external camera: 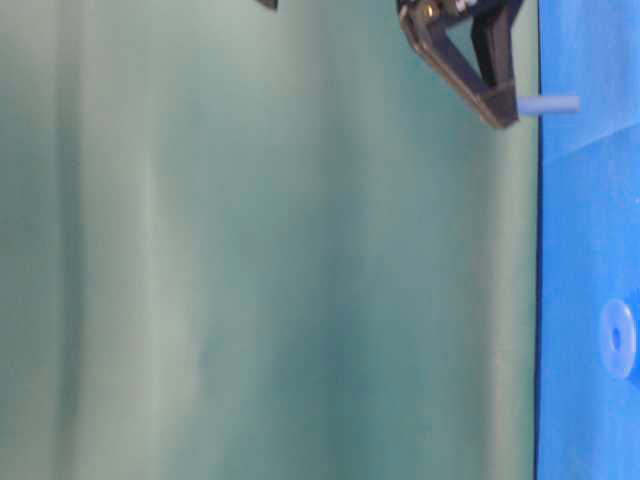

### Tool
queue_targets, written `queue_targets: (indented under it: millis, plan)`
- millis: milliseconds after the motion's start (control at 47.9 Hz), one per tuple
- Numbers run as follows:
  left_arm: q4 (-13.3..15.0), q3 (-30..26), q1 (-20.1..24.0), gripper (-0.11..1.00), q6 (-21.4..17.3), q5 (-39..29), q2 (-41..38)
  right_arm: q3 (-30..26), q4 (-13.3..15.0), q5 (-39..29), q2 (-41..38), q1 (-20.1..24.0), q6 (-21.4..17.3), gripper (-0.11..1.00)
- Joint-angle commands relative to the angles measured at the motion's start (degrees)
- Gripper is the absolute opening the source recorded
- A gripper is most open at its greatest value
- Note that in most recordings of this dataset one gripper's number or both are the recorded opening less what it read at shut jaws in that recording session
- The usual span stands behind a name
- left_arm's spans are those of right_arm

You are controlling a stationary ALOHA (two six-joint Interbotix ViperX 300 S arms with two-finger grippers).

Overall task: Insert the shaft placed at a random location into the center hole of the small gear at another random location.
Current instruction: 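Carry the held shaft left over the blue gear's center hole, then align the shaft tip with the gear hole, adjusting the right gripper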

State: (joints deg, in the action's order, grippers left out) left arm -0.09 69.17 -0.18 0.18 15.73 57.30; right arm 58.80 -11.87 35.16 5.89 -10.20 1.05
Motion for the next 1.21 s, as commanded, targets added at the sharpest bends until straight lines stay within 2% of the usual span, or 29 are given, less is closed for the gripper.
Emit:
queue_targets:
  millis: [0, 355, 668, 897, 1189]
  plan:
    - [0.0, -0.5, 0.0, 0.00, 0.1, 0.3, -0.2, -3.3, 0.1, 0.2, -1.1, 0.7, 0.1, 0.03]
    - [-0.1, -0.5, 0.0, 0.00, 0.1, 0.3, -0.2, -16.2, 0.2, -2.8, -9.7, 2.2, 0.4, 0.03]
    - [0.0, -0.5, 0.0, 0.00, 0.3, 0.4, -0.2, -24.3, 0.4, -5.2, -15.3, 3.0, 1.1, 0.03]
    - [-0.1, -0.4, 0.0, 0.00, 0.3, 0.3, -0.2, -27.0, 0.4, -5.6, -17.1, 3.1, 1.1, 0.03]
    - [-0.1, -0.5, 0.0, 0.00, 0.3, 0.3, -0.2, -27.6, 0.4, -5.5, -18.3, 3.0, 1.1, 0.03]
